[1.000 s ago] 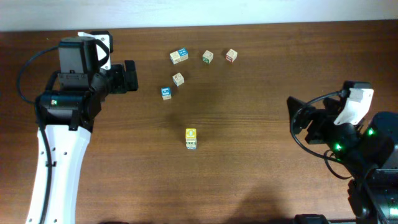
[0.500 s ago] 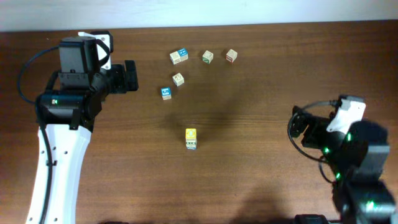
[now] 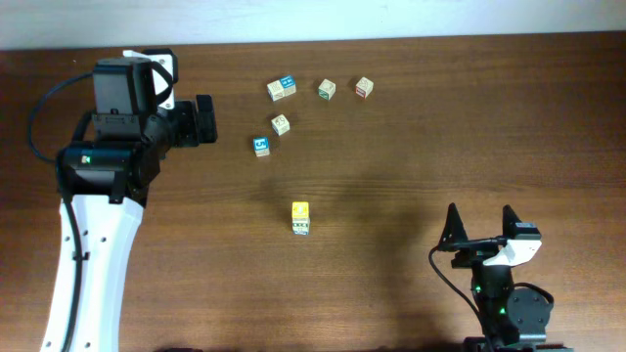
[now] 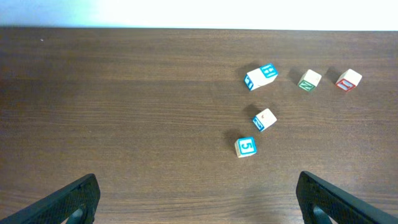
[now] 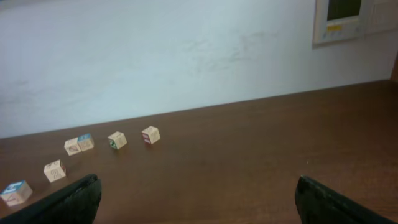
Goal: Rotate 4 blocks
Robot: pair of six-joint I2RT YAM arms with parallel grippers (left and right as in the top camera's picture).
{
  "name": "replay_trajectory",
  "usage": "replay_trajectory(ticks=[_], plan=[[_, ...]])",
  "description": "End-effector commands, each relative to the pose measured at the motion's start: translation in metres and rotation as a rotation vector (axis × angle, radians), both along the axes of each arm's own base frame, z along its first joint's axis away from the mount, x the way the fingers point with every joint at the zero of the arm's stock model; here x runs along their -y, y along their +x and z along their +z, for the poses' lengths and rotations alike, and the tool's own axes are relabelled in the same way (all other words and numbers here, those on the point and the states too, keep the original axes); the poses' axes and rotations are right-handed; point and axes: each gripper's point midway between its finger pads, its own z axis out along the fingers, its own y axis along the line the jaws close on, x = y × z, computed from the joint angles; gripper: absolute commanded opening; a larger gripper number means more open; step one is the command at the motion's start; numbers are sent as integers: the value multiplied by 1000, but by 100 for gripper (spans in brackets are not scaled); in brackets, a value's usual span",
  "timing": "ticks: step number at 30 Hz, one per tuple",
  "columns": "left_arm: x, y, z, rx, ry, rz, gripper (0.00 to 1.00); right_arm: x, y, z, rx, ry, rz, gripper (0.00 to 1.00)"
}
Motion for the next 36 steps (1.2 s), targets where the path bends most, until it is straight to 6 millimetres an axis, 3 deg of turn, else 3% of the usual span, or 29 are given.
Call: replay_trajectory(ticks=[1,3,23,27,36], plan=[[-3,0,6,15,20,-2,99,4,0,-13,-22,-10,-21,99],[-3,0,6,15,20,-2,99,4,-1,-27,-78,-7,-21,99],[-3,-2,4,6,21,-2,99,4,-1,-26,-76,-7,-20,99],[-7,-31,8,-1,30,7,99,4,-1,-26,-76,-7,-20,99],[-17,-73,-16,112,69,27,99,4,-1,-26,-76,-7,-20,99]])
